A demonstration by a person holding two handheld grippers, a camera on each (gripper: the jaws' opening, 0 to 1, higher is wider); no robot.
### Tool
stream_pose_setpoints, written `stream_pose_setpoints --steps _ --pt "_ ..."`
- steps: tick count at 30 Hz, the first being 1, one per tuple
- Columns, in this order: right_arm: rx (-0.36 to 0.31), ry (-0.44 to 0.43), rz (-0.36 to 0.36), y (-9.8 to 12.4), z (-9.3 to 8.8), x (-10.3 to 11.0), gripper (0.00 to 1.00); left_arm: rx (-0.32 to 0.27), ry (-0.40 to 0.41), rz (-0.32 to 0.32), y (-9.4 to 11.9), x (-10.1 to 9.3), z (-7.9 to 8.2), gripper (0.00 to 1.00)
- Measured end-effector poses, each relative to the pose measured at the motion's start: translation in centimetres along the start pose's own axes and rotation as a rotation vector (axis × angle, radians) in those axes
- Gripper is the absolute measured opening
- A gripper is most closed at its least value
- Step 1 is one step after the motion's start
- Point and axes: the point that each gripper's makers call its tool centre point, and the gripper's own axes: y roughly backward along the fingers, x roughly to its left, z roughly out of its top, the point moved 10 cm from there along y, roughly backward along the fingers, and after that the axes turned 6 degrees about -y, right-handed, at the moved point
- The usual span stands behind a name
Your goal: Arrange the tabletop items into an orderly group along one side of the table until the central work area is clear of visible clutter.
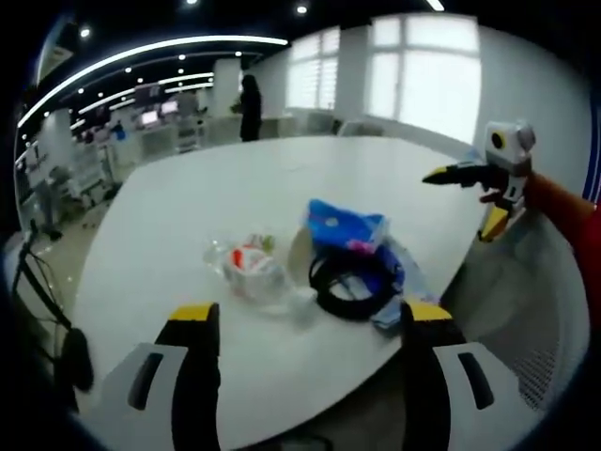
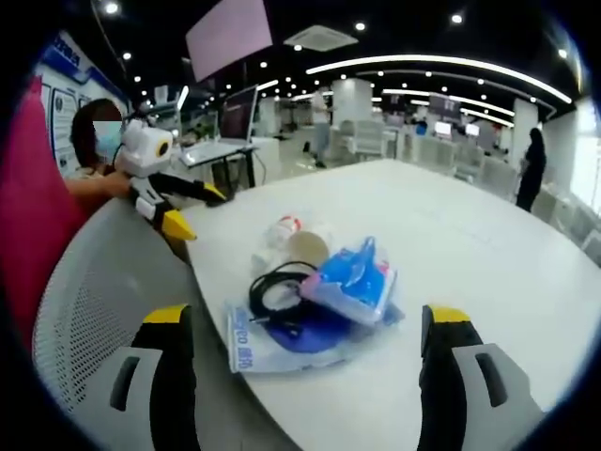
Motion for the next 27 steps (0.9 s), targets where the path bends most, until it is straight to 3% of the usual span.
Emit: stream_pose_setpoints --steps 16,27 --pt "-0.013 0.006 -0.022 0.17 0.18 -0.35 1.0 0.043 0.002 -0.039 -0.47 -0.19 -0.22 0.71" --pt "-0.005 0.007 -0.009 0.01 0.08 -0.21 1.0 0.035 0.011 -0.029 -0.39 -0.02 -0.21 0.71"
